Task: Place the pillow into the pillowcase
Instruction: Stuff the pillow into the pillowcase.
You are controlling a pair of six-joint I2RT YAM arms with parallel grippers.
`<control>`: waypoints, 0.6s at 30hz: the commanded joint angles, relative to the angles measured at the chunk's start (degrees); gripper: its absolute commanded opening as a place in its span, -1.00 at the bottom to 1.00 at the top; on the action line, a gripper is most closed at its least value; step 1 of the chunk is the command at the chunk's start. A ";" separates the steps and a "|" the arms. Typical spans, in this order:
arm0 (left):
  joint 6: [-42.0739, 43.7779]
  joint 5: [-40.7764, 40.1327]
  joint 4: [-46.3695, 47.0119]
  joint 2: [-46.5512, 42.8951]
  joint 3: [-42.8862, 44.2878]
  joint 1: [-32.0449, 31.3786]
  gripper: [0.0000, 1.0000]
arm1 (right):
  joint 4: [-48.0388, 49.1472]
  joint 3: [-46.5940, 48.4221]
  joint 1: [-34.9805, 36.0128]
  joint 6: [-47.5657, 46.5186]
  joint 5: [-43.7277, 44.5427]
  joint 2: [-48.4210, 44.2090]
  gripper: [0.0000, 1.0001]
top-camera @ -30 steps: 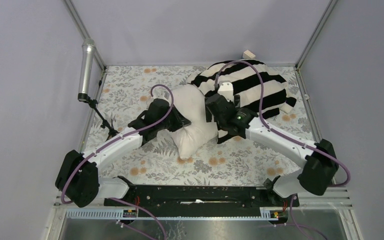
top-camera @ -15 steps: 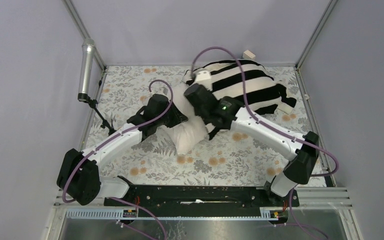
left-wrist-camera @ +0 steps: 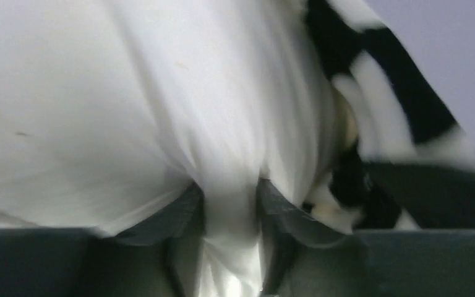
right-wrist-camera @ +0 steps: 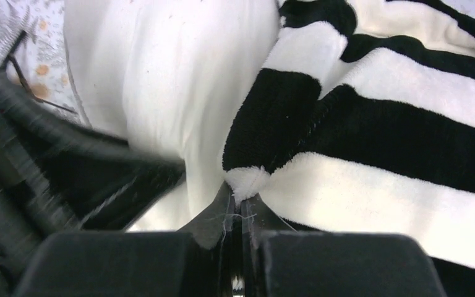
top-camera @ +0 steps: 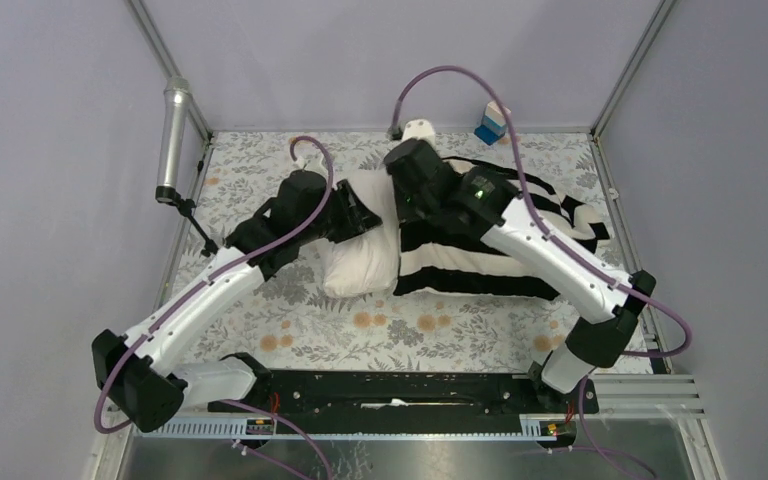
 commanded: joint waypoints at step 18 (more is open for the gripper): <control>18.54 -27.21 -21.41 -2.50 8.04 -4.15 0.98 | 1.63 47.36 -27.41 1.75 -37.01 46.67 -1.00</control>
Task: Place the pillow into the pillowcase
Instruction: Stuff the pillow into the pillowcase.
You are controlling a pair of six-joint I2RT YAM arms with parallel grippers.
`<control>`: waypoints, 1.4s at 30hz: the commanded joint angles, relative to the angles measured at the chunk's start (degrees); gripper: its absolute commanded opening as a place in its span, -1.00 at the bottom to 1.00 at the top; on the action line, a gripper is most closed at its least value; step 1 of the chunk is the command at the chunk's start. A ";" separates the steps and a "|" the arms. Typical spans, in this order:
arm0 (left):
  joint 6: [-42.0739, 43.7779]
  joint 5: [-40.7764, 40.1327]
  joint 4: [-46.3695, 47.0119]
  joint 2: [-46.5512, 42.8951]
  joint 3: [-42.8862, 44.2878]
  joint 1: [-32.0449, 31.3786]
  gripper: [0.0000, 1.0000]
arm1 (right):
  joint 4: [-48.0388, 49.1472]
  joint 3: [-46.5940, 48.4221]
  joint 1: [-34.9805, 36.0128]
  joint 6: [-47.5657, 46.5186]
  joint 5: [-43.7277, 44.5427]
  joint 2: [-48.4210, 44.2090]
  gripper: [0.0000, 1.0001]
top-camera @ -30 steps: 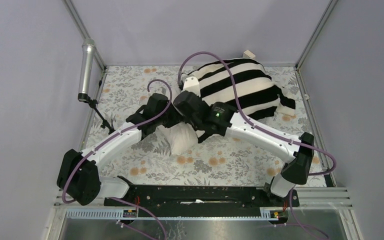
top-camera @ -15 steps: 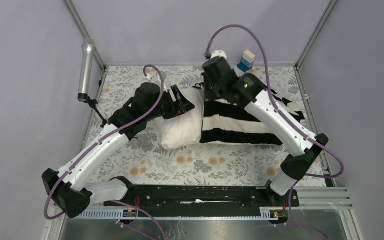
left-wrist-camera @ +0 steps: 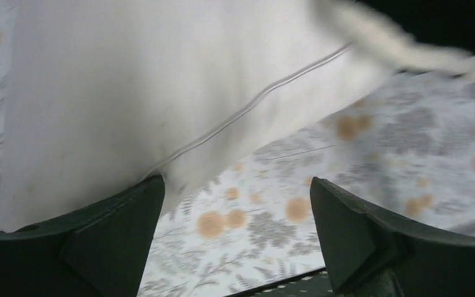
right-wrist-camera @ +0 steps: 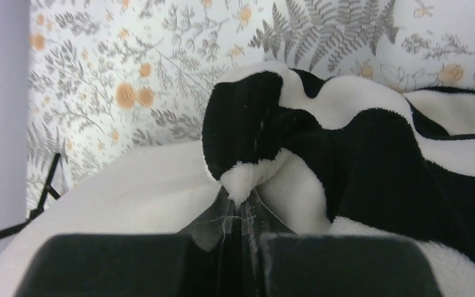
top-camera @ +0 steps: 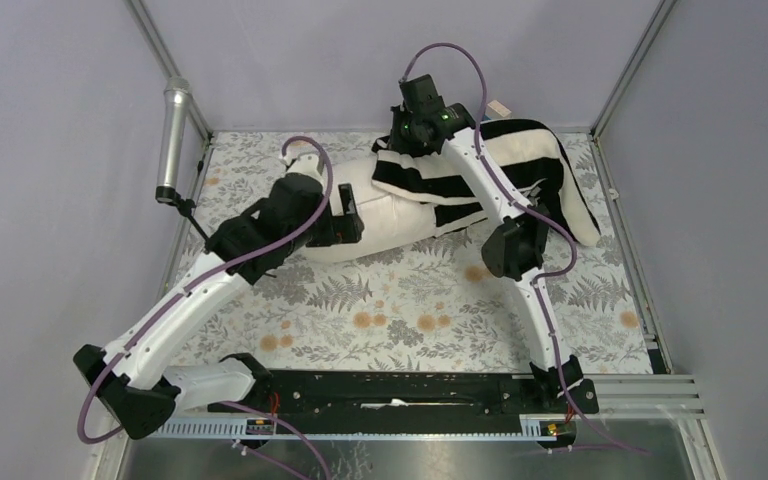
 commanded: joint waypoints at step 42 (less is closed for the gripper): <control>-9.14 19.49 18.08 19.34 5.96 13.85 -1.00 | 39.13 -94.33 20.01 3.63 34.15 -68.49 0.51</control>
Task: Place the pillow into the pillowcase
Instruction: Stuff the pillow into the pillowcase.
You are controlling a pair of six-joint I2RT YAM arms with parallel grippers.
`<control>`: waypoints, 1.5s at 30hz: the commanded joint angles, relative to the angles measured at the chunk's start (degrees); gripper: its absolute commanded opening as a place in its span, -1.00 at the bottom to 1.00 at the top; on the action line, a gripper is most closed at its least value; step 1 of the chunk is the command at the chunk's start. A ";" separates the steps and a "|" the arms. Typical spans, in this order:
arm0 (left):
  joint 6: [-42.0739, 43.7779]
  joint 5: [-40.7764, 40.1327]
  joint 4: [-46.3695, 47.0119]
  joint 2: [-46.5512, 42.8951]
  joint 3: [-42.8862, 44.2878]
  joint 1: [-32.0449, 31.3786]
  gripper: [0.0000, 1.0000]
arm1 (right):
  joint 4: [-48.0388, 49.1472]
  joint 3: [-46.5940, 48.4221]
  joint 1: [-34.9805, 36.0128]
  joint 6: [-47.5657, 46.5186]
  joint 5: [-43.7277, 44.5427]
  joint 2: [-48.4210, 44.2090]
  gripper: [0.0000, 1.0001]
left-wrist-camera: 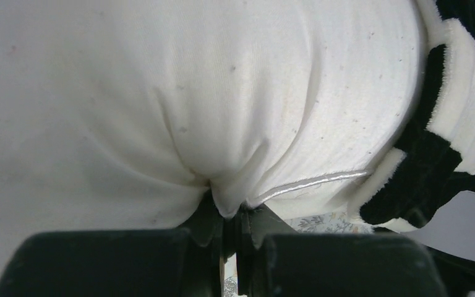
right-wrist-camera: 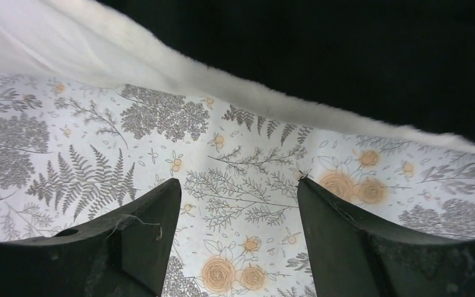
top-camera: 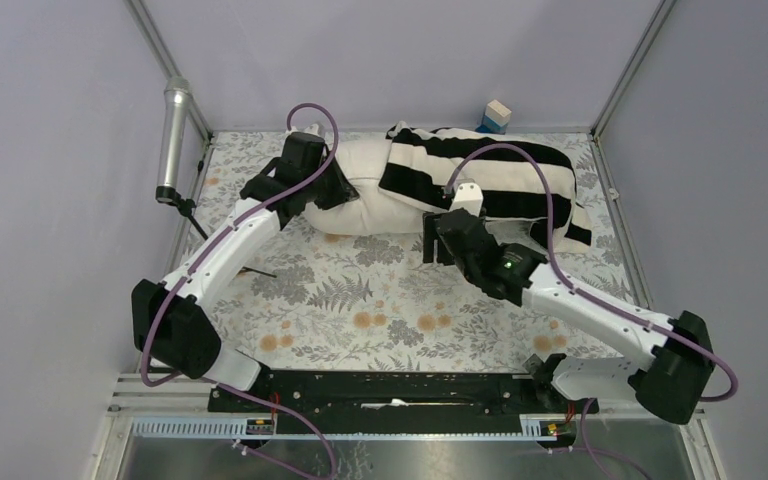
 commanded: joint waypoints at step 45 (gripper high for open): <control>-8.43 10.06 1.61 -2.60 14.35 -5.29 -1.00 | -22.51 59.64 2.60 -0.07 -10.73 32.97 -1.00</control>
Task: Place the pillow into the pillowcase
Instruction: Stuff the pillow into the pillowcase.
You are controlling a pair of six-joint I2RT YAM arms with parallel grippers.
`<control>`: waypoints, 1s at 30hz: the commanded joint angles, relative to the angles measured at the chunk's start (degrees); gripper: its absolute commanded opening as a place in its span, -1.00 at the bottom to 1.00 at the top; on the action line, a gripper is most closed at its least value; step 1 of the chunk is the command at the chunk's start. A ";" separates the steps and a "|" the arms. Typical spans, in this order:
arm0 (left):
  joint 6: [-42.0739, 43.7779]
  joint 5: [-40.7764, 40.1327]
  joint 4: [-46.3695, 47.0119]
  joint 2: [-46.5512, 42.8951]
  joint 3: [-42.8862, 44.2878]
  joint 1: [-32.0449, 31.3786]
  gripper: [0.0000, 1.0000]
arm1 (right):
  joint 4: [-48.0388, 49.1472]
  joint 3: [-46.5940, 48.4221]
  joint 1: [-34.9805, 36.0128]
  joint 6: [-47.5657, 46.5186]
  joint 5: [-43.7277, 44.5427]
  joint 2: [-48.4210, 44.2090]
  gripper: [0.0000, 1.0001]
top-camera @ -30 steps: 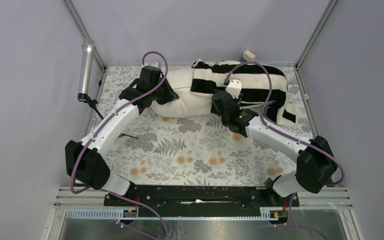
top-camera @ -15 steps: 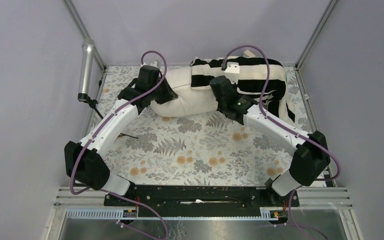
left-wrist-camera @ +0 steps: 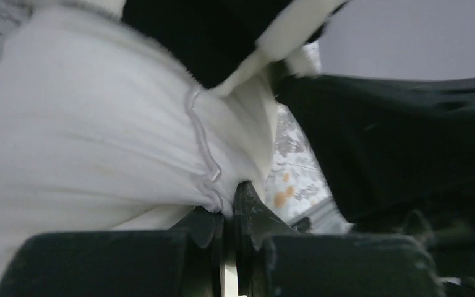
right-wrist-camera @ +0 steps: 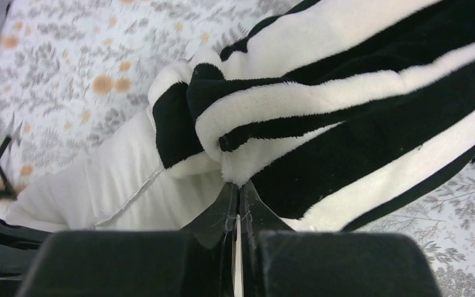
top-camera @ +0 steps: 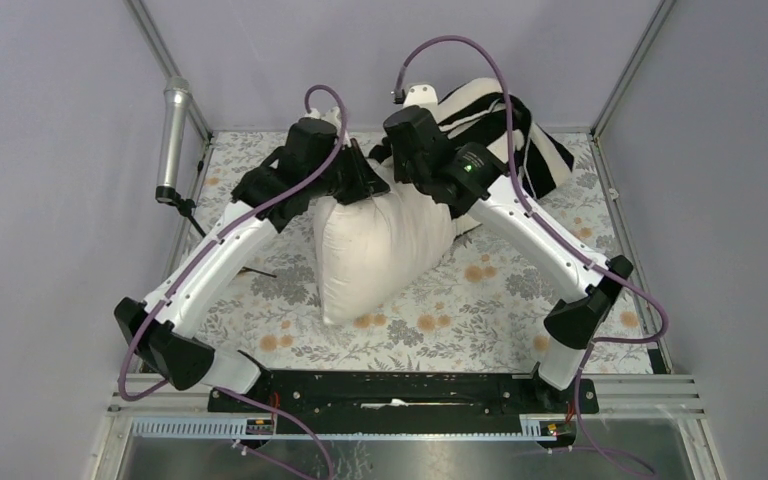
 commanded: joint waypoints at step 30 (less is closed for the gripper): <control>10.14 -9.81 1.72 -15.01 -23.14 18.05 0.93 | 9.98 3.94 -9.92 3.77 -19.89 15.55 -0.48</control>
